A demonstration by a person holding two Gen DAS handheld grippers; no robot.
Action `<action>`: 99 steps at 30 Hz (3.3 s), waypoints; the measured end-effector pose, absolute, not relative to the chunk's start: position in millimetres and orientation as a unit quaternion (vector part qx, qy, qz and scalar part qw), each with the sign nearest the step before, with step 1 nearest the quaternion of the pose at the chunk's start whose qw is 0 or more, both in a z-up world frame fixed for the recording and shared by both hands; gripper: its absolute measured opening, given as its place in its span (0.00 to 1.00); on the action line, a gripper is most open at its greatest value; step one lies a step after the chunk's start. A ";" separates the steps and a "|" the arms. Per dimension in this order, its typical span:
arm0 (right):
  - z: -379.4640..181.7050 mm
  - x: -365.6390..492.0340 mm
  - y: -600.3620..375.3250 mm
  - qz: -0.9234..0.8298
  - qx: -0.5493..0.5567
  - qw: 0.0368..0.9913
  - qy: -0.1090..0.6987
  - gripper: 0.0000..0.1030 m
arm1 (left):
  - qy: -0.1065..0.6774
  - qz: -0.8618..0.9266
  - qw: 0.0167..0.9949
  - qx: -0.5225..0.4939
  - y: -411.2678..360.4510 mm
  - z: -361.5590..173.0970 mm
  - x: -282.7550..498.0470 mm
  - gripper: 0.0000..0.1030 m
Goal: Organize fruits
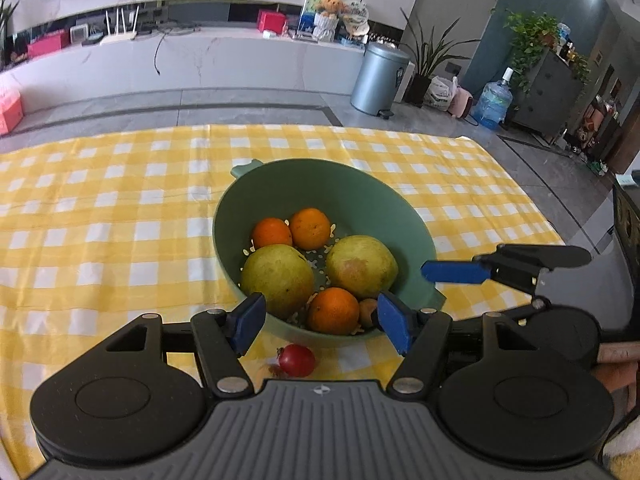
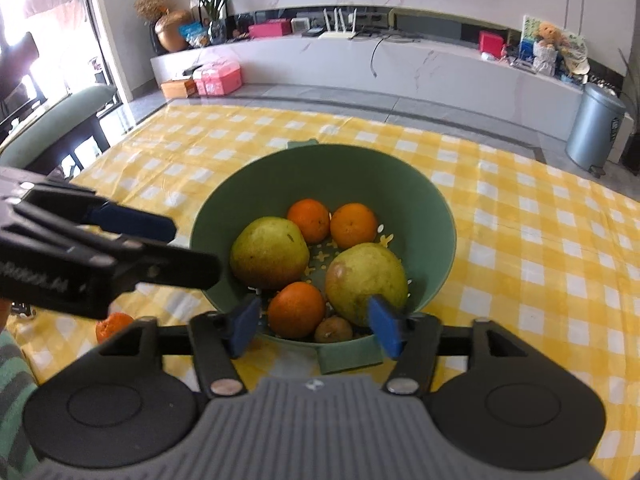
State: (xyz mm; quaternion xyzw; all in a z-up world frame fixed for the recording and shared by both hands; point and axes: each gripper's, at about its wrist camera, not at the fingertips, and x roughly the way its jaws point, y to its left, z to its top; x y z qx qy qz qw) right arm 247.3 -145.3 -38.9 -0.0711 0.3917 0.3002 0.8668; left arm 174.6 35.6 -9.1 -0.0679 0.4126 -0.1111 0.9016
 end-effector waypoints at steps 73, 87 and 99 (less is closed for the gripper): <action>-89.0 111.3 -125.0 0.337 -0.159 0.811 0.451 0.35 | 0.465 -0.089 0.877 -0.088 62.1 -35.4 66.7 0.72; -82.5 151.3 -185.8 0.246 -0.147 0.798 0.530 0.34 | 0.453 -0.099 0.879 -0.113 65.9 -36.7 67.1 0.72; -80.4 156.4 -178.3 0.243 -0.128 0.809 0.519 0.55 | 0.443 -0.104 0.887 -0.080 56.2 -43.5 73.3 0.72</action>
